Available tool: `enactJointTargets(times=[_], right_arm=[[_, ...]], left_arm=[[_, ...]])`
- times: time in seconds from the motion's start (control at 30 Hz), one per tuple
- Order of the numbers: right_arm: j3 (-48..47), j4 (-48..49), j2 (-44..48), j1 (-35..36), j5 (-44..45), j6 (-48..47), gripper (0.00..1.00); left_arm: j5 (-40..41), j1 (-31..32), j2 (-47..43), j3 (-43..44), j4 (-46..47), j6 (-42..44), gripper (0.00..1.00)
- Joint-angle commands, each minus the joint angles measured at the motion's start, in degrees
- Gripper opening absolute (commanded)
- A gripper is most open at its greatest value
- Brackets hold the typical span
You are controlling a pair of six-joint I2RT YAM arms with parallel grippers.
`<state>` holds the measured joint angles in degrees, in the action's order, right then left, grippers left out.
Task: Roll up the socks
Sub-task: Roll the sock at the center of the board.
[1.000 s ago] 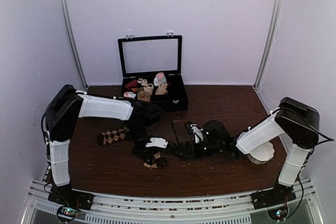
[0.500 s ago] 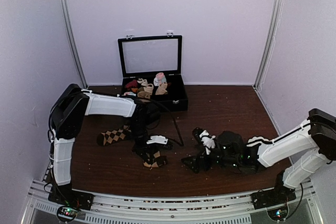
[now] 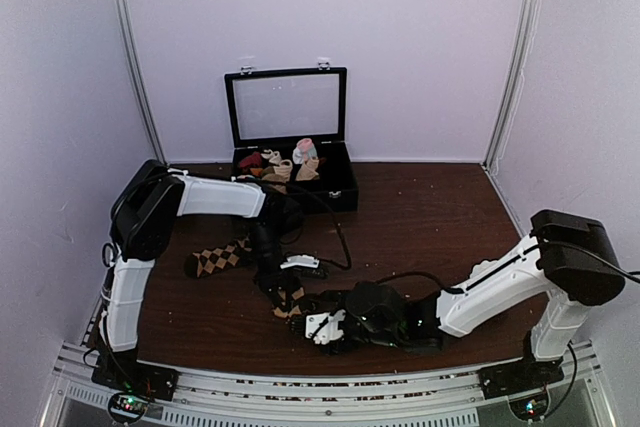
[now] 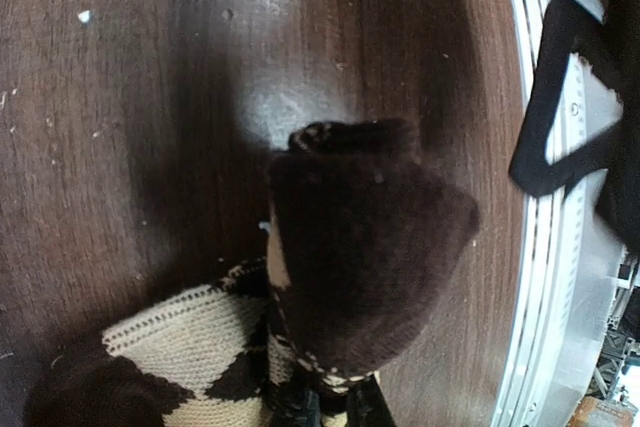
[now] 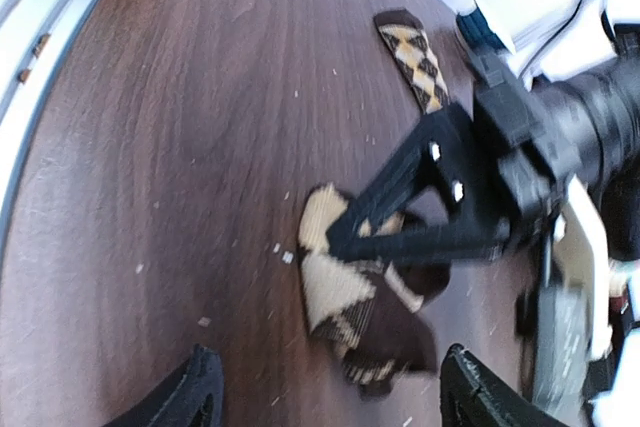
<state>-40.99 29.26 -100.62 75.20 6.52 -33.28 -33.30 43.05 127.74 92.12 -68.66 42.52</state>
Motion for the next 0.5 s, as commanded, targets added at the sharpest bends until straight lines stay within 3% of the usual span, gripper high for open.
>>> enactJointTargets(times=[0.0,0.47], right_arm=[[-5.5,-2.9,-4.2,0.0,1.1,-11.3,0.72],[-14.1,-10.0,-13.5,-5.1,-3.8,-11.4,0.46]], left_arm=[[8.4,-0.8,4.6,-1.3,1.2,0.7,0.0],[6.2,-1.1,4.2,-0.9,-0.2,2.8,0.0]])
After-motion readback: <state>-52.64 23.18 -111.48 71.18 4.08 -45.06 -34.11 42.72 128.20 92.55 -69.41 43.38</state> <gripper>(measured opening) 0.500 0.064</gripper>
